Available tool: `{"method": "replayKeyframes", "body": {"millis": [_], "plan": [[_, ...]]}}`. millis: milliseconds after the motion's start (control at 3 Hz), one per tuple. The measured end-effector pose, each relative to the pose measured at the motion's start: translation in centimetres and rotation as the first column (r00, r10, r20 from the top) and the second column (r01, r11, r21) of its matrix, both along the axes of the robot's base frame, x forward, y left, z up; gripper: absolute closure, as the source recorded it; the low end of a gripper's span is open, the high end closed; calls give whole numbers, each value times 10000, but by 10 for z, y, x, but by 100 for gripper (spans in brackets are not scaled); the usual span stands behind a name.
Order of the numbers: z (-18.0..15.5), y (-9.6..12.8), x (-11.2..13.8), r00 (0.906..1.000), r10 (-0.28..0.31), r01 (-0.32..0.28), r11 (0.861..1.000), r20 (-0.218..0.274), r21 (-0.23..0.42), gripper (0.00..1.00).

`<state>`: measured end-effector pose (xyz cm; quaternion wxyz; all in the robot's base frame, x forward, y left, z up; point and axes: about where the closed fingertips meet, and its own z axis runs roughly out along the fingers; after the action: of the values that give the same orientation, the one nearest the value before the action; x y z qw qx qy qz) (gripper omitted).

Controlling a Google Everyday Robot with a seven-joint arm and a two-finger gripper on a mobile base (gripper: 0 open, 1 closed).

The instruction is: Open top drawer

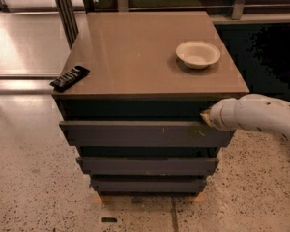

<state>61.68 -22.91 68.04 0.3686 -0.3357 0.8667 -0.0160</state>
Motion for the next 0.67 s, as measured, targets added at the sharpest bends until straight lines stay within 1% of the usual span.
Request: {"method": "replayKeyframes", "body": {"millis": [333, 667], "plan": [[0, -2, -7, 9996, -95, 95, 10000, -280, -7, 100], [-8, -6, -28, 9953, -481, 492, 9987, -835, 116, 100]]}}
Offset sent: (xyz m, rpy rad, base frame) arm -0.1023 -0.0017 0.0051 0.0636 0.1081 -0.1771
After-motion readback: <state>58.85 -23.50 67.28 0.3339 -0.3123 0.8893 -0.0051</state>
